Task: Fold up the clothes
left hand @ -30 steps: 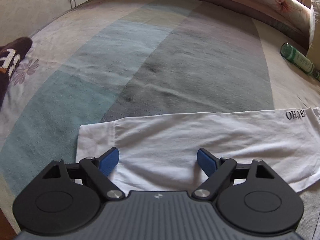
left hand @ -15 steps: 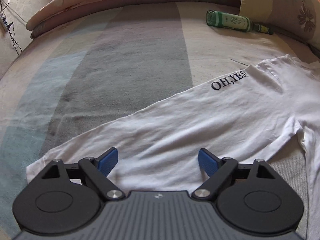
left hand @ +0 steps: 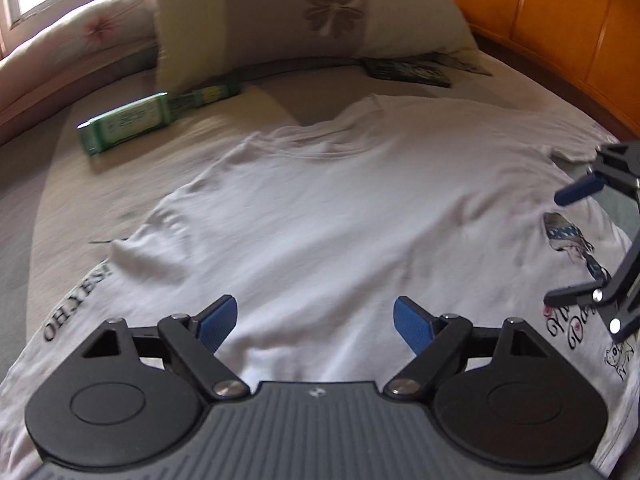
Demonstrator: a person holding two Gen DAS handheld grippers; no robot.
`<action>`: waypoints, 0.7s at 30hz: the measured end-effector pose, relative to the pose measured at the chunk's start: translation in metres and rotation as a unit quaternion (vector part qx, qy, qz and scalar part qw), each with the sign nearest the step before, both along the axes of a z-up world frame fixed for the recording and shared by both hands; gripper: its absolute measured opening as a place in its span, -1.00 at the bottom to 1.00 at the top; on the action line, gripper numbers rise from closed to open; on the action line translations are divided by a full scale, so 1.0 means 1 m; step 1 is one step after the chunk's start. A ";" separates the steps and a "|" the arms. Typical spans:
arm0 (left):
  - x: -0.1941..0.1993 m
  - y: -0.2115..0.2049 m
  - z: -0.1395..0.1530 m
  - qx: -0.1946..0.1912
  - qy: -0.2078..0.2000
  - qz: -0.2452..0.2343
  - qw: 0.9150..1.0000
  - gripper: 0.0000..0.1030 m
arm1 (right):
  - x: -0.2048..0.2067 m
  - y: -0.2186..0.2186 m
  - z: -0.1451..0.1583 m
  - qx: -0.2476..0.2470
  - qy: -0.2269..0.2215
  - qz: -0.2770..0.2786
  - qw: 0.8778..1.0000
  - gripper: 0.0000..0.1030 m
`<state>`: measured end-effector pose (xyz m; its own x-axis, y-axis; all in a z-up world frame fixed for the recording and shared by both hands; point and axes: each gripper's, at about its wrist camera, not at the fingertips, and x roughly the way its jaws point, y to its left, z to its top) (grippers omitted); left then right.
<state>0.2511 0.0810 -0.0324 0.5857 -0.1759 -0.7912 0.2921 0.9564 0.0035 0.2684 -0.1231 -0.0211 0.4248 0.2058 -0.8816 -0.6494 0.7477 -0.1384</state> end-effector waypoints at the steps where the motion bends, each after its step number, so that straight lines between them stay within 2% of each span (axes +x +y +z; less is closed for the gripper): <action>1: -0.001 -0.009 -0.003 0.003 0.006 -0.003 1.000 0.64 | 0.002 -0.014 -0.002 0.002 -0.002 -0.007 1.000 1.00; 5: -0.004 -0.020 -0.020 0.012 0.050 0.033 0.998 0.63 | 0.011 -0.059 -0.017 0.032 0.005 -0.032 0.999 1.00; 8: -0.017 -0.011 -0.025 0.008 0.073 0.068 0.995 0.66 | 0.012 -0.087 -0.031 0.044 0.017 -0.050 0.998 1.00; 11: -0.030 -0.007 -0.023 0.016 0.095 0.091 0.991 0.68 | -0.002 -0.114 -0.036 0.061 0.029 -0.063 0.996 1.00; 15: -0.046 -0.012 -0.017 0.040 0.126 0.105 0.986 0.68 | -0.029 -0.138 -0.036 0.057 0.040 -0.052 0.996 1.00; 18: -0.054 -0.028 -0.008 0.058 0.130 0.097 0.985 0.66 | -0.044 -0.145 -0.033 0.040 0.043 -0.027 0.998 1.00; 21: -0.061 -0.062 -0.001 0.069 0.108 0.038 0.991 0.66 | -0.053 -0.141 -0.025 0.039 0.028 0.009 0.999 1.00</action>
<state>0.1898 0.0191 -0.0338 0.4077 -0.0192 -0.9129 0.2278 0.9703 0.0814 0.2158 -0.2644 -0.0461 0.3717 0.2824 -0.8843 -0.6677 0.7432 -0.0433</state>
